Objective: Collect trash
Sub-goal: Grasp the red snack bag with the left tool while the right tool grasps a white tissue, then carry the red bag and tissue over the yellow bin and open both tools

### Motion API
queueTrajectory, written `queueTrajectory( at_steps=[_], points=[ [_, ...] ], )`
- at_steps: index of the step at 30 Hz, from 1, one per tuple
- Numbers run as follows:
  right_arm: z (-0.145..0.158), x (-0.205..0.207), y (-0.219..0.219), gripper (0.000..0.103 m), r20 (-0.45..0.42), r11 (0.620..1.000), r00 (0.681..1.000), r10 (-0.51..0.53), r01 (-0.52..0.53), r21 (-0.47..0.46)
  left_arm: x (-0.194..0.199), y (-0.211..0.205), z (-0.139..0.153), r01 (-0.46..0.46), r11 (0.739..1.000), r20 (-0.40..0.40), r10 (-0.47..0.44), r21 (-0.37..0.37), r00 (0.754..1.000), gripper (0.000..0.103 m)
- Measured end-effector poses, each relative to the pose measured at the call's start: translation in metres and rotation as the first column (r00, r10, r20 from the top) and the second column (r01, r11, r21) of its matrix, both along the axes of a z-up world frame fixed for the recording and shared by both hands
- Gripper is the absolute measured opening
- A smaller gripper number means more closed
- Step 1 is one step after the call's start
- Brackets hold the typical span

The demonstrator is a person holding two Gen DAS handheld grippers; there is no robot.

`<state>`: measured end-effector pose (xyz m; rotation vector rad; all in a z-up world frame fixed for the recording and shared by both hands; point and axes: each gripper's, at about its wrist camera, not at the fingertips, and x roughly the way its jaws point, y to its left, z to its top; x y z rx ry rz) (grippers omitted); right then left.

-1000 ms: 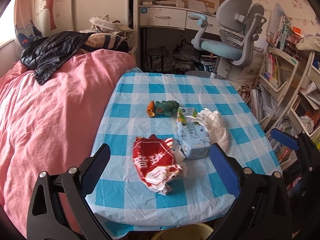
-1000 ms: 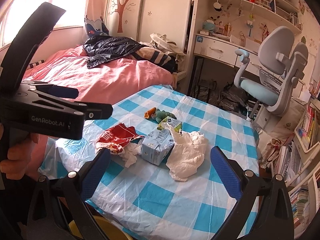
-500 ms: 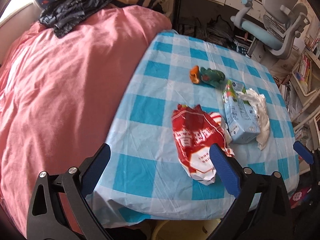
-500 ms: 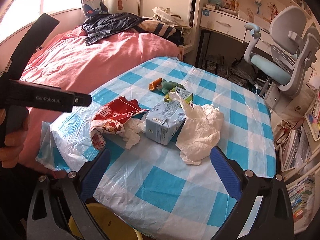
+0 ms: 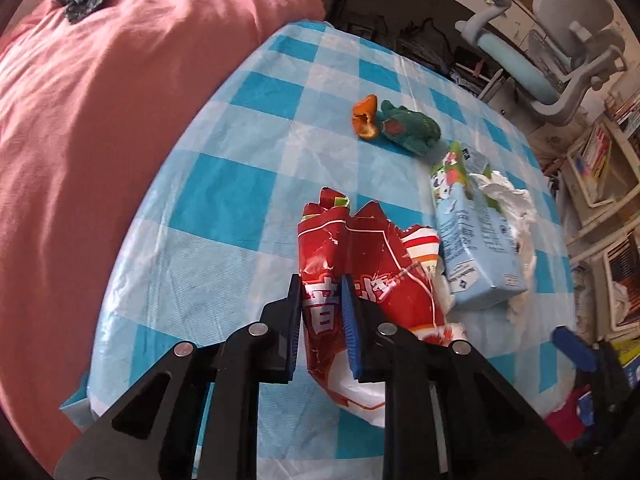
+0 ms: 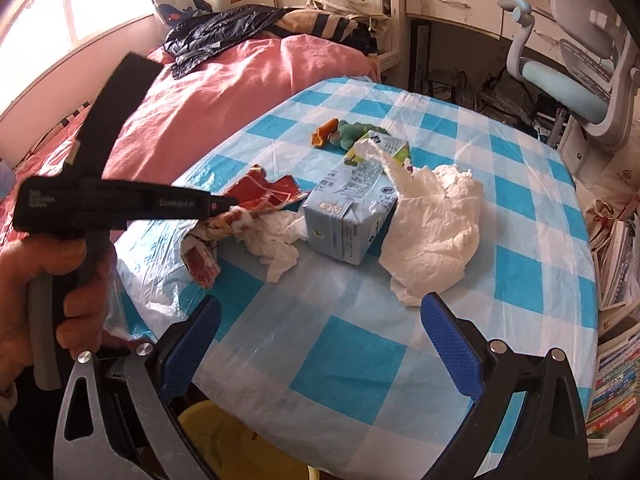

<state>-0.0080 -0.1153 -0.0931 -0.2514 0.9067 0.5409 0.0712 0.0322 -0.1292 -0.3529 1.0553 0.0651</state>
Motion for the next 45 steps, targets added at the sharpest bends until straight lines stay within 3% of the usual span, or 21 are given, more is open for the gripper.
queueTrajectory(
  at_steps=[3,6,8,14,19,21,23,25,32,36,41,43,45],
  points=[
    [-0.009,0.001,0.013,0.095,-0.017,0.999,0.999,0.04,-0.04,-0.019,-0.006,0.006,0.023,0.008,1.0,0.045,-0.008,-0.01,0.999,0.01],
    [-0.013,0.002,0.027,0.089,-0.007,0.995,0.996,0.093,-0.094,-0.03,-0.015,0.012,0.062,0.023,0.997,0.132,-0.032,0.072,0.991,0.01],
    [-0.016,0.003,0.036,0.081,0.003,0.992,0.992,0.123,-0.123,-0.041,-0.02,0.017,0.077,0.031,0.996,0.166,-0.045,0.087,0.985,0.01],
    [-0.024,0.025,0.054,0.077,0.009,0.99,0.99,0.139,-0.139,-0.004,-0.023,0.037,0.088,0.038,0.999,0.189,-0.036,-0.007,0.981,0.01],
    [-0.038,0.042,0.071,0.068,-0.008,0.99,0.99,0.143,-0.143,-0.021,-0.025,0.037,0.094,0.055,0.999,0.207,-0.054,0.004,0.977,0.01],
    [-0.036,0.044,0.071,0.054,-0.009,0.991,0.991,0.132,-0.132,-0.022,-0.025,0.037,0.094,0.058,0.998,0.209,-0.058,0.003,0.976,0.01],
    [-0.034,0.046,0.066,0.026,-0.026,0.992,0.992,0.125,-0.125,-0.003,-0.024,0.036,0.097,0.063,0.998,0.215,-0.061,-0.002,0.975,0.01],
    [-0.032,0.045,0.06,0.024,-0.041,0.992,0.991,0.127,-0.127,0.015,-0.026,0.035,0.098,0.07,0.998,0.222,-0.068,-0.003,0.973,0.01],
    [-0.007,0.002,0.039,0.023,-0.056,0.976,0.977,0.206,-0.201,0.081,-0.035,0.025,0.1,0.099,0.995,0.242,-0.1,0.019,0.965,0.01],
    [0.003,-0.049,0.034,0.023,-0.116,0.931,0.925,0.361,-0.35,0.106,-0.048,0.017,0.088,0.13,0.991,0.215,-0.132,0.024,0.968,0.01],
    [-0.025,-0.111,0.032,0.024,-0.238,0.883,0.853,0.465,-0.464,0.063,-0.08,-0.003,0.076,0.185,0.982,0.188,-0.188,0.036,0.964,0.01],
    [-0.037,-0.13,0.032,0.03,-0.279,0.87,0.832,0.48,-0.492,0.03,-0.099,-0.012,0.066,0.202,0.978,0.163,-0.207,0.047,0.965,0.01],
    [-0.045,-0.142,0.028,0.046,-0.304,0.863,0.821,0.482,-0.504,0.007,-0.118,-0.019,0.053,0.216,0.975,0.13,-0.221,0.049,0.967,0.01]
  ],
)
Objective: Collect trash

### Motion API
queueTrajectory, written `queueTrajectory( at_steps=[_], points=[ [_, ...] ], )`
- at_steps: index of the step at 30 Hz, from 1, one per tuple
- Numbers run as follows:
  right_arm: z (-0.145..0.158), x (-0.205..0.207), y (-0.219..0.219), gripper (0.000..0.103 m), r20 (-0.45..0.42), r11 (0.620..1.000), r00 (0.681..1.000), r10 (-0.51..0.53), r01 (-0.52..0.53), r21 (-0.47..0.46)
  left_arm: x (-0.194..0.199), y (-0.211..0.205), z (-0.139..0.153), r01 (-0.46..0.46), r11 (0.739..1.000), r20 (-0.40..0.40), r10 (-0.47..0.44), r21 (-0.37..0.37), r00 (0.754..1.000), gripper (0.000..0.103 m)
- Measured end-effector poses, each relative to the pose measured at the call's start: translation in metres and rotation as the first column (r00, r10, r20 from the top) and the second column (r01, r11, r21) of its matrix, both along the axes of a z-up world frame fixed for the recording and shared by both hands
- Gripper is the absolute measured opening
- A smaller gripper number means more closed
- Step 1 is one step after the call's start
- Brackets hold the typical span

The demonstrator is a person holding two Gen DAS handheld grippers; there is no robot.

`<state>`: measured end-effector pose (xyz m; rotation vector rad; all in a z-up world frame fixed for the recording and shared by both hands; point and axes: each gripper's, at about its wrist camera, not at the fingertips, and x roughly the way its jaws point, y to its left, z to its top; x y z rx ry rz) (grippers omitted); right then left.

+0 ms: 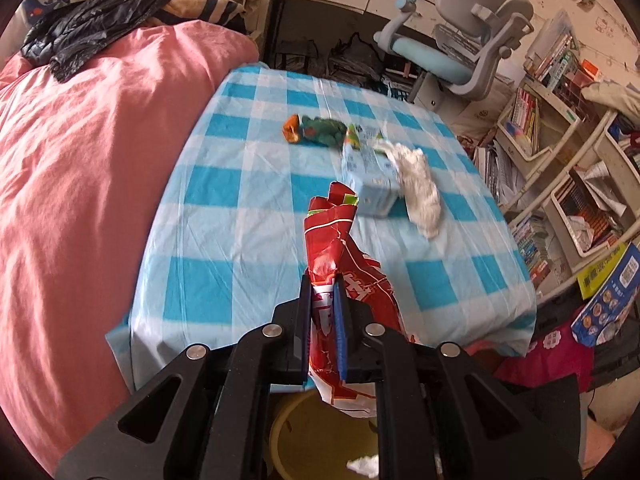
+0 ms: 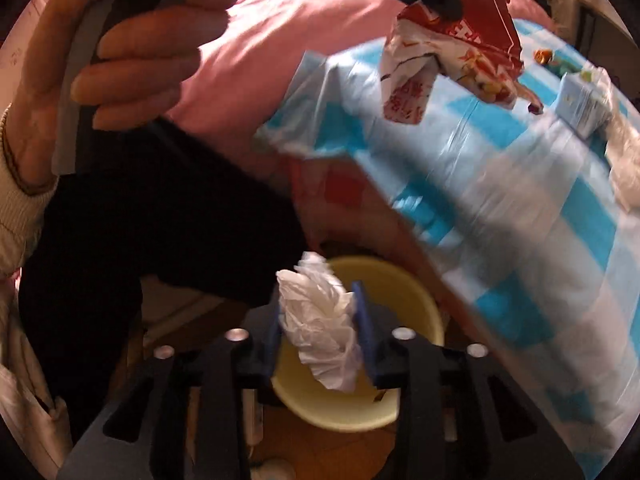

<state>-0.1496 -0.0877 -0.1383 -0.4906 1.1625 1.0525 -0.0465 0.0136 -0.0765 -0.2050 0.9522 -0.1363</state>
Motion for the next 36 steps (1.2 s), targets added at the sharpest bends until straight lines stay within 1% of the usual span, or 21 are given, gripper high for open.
queueTrajectory(
  at_steps=[1,3,5,7,8,9,11,12,13,14,15,17,18,19,21,23,25,27,29,32,36],
  points=[
    [0.0,-0.003,-0.003,0.056,0.019,1.0,1.0,-0.003,0.003,-0.012,-0.009,-0.004,-0.006,0.006,1.0,-0.015,-0.006,0.005,1.0,0.01],
    [0.006,-0.003,-0.014,0.059,0.068,0.999,0.997,-0.038,0.039,-0.013,-0.025,-0.009,-0.018,0.011,1.0,-0.043,-0.01,0.02,0.999,0.01],
    [0.016,0.012,-0.03,0.067,0.125,0.993,0.986,-0.115,0.114,0.013,-0.038,-0.015,-0.029,0.022,0.999,-0.074,-0.02,0.037,0.997,0.01],
    [0.031,0.024,-0.051,0.072,0.185,0.977,0.959,-0.213,0.208,0.046,-0.048,-0.022,-0.039,0.048,0.998,-0.111,-0.042,0.051,0.993,0.01],
    [0.038,0.029,-0.062,0.077,0.219,0.965,0.94,-0.261,0.255,0.055,-0.052,-0.026,-0.044,0.074,0.996,-0.135,-0.067,0.052,0.989,0.01],
    [0.046,0.037,-0.074,0.078,0.261,0.948,0.912,-0.317,0.31,0.068,-0.055,-0.031,-0.048,0.099,0.994,-0.16,-0.09,0.052,0.983,0.011],
    [0.056,0.05,-0.093,0.082,0.3,0.915,0.865,-0.402,0.387,0.111,-0.057,-0.04,-0.053,0.138,0.988,-0.19,-0.123,0.069,0.974,0.019],
    [0.063,0.057,-0.105,0.083,0.314,0.893,0.836,-0.451,0.427,0.144,-0.058,-0.043,-0.052,0.145,0.986,-0.185,-0.127,0.086,0.974,0.031],
    [0.067,0.062,-0.117,0.088,0.33,0.863,0.798,-0.505,0.471,0.182,-0.057,-0.045,-0.048,0.142,0.984,-0.171,-0.123,0.107,0.978,0.045],
    [0.068,0.067,-0.128,0.09,0.337,0.83,0.758,-0.558,0.514,0.219,-0.057,-0.045,-0.042,0.13,0.982,-0.147,-0.11,0.136,0.983,0.052],
    [0.068,0.069,-0.136,0.09,0.324,0.805,0.737,-0.593,0.544,0.235,-0.054,-0.044,-0.035,0.116,0.98,-0.122,-0.097,0.163,0.988,0.06],
    [0.071,0.081,-0.141,0.09,0.307,0.767,0.703,-0.641,0.591,0.25,-0.046,-0.041,-0.021,0.078,0.978,-0.072,-0.065,0.193,0.995,0.066],
    [0.073,0.083,-0.145,0.09,0.304,0.759,0.695,-0.651,0.596,0.262,-0.04,-0.037,-0.013,0.046,0.979,-0.044,-0.038,0.197,0.998,0.072],
    [0.075,0.085,-0.146,0.09,0.301,0.752,0.689,-0.66,0.601,0.271,-0.034,-0.032,-0.005,0.012,0.981,-0.016,-0.009,0.195,1.0,0.076],
    [0.076,0.088,-0.152,0.091,0.301,0.742,0.678,-0.671,0.614,0.27,-0.021,-0.023,0.01,-0.043,0.981,0.031,0.038,0.187,0.999,0.08],
    [0.078,0.092,-0.156,0.092,0.301,0.737,0.673,-0.676,0.621,0.265,-0.006,-0.017,0.025,-0.075,0.979,0.075,0.062,0.189,0.995,0.083],
    [0.079,0.089,-0.158,0.092,0.3,0.74,0.677,-0.672,0.619,0.262,0.01,-0.012,0.038,-0.095,0.976,0.114,0.074,0.195,0.991,0.086],
    [0.076,0.092,-0.151,0.092,0.309,0.756,0.69,-0.654,0.608,0.242,0.022,-0.006,0.045,-0.122,0.975,0.141,0.097,0.186,0.985,0.087],
    [0.072,0.092,-0.144,0.093,0.321,0.776,0.708,-0.63,0.591,0.22,0.029,0.001,0.041,-0.151,0.977,0.124,0.132,0.149,0.983,0.088],
    [0.066,0.092,-0.131,0.094,0.351,0.808,0.731,-0.585,0.563,0.176,0.035,0.004,0.03,-0.143,0.985,0.062,0.137,0.101,0.989,0.088],
    [0.061,0.09,-0.119,0.094,0.375,0.833,0.75,-0.545,0.537,0.135,0.033,-0.006,0.021,-0.121,0.986,0.046,0.116,0.111,0.992,0.088]
  ],
)
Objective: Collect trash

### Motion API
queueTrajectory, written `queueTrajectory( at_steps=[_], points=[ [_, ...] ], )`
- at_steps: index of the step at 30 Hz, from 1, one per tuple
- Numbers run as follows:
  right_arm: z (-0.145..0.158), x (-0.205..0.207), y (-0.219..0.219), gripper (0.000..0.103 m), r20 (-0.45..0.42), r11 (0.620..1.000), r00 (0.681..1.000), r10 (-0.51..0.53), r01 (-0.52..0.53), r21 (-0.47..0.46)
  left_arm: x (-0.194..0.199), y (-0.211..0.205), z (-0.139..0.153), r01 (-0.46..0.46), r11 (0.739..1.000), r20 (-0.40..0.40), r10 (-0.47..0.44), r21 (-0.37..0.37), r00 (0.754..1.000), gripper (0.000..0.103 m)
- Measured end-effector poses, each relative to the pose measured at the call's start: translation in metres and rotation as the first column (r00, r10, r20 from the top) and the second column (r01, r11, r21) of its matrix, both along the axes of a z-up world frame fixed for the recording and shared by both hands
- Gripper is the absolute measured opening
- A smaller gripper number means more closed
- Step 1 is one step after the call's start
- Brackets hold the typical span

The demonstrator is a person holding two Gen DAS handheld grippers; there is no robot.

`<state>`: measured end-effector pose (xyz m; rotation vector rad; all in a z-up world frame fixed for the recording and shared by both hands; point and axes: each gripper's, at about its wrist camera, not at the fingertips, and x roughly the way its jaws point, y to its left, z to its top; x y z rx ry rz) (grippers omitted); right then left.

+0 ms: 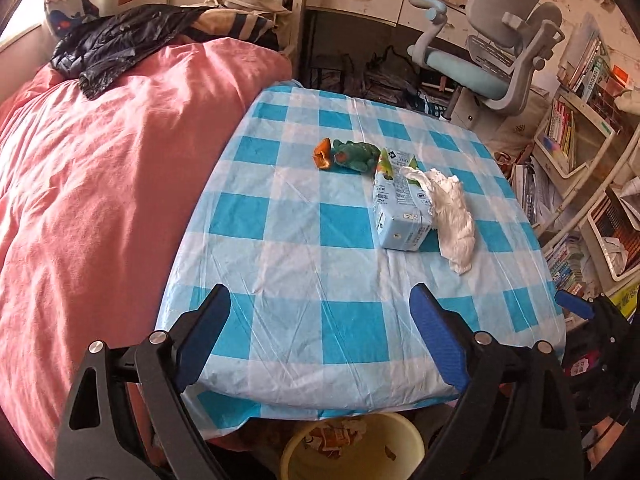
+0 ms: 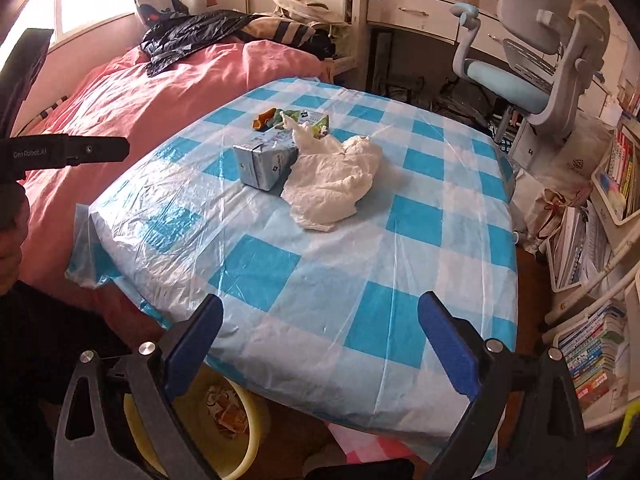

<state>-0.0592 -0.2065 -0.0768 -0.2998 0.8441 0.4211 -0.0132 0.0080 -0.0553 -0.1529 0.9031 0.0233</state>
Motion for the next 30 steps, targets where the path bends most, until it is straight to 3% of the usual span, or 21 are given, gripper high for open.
queueTrajectory(
  at_steps=[30],
  points=[
    [-0.011,-0.001,0.008,0.094,-0.007,0.996,1.0,-0.002,0.002,-0.089,-0.002,-0.006,-0.009,0.005,0.999,-0.021,-0.005,-0.047,1.0,0.089]
  ],
)
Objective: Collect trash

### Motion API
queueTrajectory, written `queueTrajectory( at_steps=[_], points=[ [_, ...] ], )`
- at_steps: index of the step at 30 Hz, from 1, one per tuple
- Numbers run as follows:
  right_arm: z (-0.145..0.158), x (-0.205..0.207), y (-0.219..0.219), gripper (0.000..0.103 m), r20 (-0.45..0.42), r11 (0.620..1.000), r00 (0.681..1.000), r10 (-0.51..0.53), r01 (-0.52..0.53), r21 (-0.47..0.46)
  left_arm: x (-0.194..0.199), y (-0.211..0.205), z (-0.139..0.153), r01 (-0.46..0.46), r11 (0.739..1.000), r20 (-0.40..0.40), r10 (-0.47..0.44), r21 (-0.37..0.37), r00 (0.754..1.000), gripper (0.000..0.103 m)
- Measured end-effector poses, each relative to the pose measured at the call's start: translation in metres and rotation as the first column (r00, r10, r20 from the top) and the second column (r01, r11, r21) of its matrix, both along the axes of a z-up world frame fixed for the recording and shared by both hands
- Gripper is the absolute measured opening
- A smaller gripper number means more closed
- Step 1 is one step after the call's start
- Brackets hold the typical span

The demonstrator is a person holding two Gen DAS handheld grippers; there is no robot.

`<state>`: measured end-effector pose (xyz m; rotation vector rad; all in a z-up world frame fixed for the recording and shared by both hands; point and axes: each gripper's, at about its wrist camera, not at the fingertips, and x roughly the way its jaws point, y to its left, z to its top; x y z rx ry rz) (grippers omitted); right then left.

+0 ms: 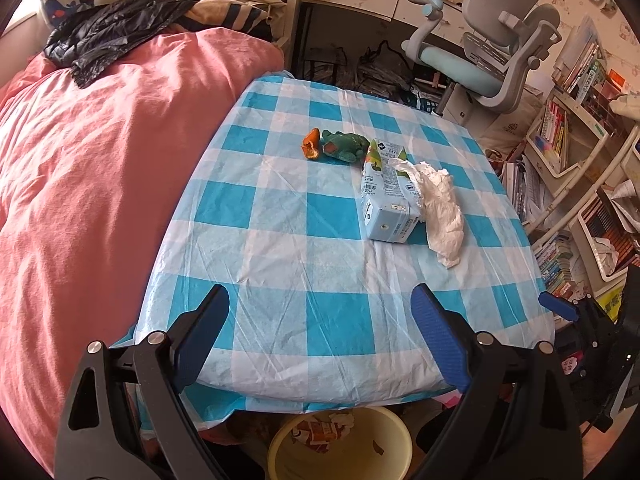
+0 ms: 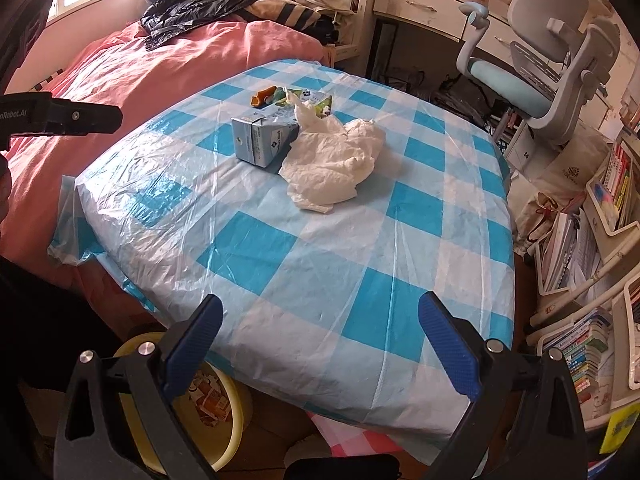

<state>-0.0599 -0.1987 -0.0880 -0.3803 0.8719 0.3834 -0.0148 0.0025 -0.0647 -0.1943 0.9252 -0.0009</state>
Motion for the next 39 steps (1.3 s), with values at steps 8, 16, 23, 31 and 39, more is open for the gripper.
queueTrajectory(
  at_steps=[8,16,23,31,39],
  points=[
    [-0.003,0.0,0.003,0.094,-0.004,1.0,1.0,0.005,-0.005,-0.023,-0.001,-0.002,0.001,0.006,1.0,-0.005,-0.006,-0.002,1.0,0.089],
    [-0.004,-0.001,0.005,0.094,-0.003,0.999,1.0,0.009,-0.009,-0.032,0.0,-0.002,0.0,0.006,1.0,-0.005,-0.006,-0.004,1.0,0.089],
    [-0.004,-0.001,0.006,0.094,-0.002,0.999,1.0,0.009,-0.009,-0.032,-0.001,-0.002,0.0,0.005,1.0,-0.004,-0.005,-0.005,1.0,0.089],
    [-0.006,-0.002,0.01,0.094,-0.002,0.999,1.0,0.021,-0.021,-0.045,0.0,-0.001,0.0,0.006,1.0,-0.004,-0.006,-0.005,1.0,0.089],
    [-0.006,-0.003,0.012,0.094,-0.001,0.998,1.0,0.026,-0.026,-0.051,-0.001,-0.002,0.0,0.007,1.0,-0.004,-0.007,-0.005,1.0,0.089]
  ],
)
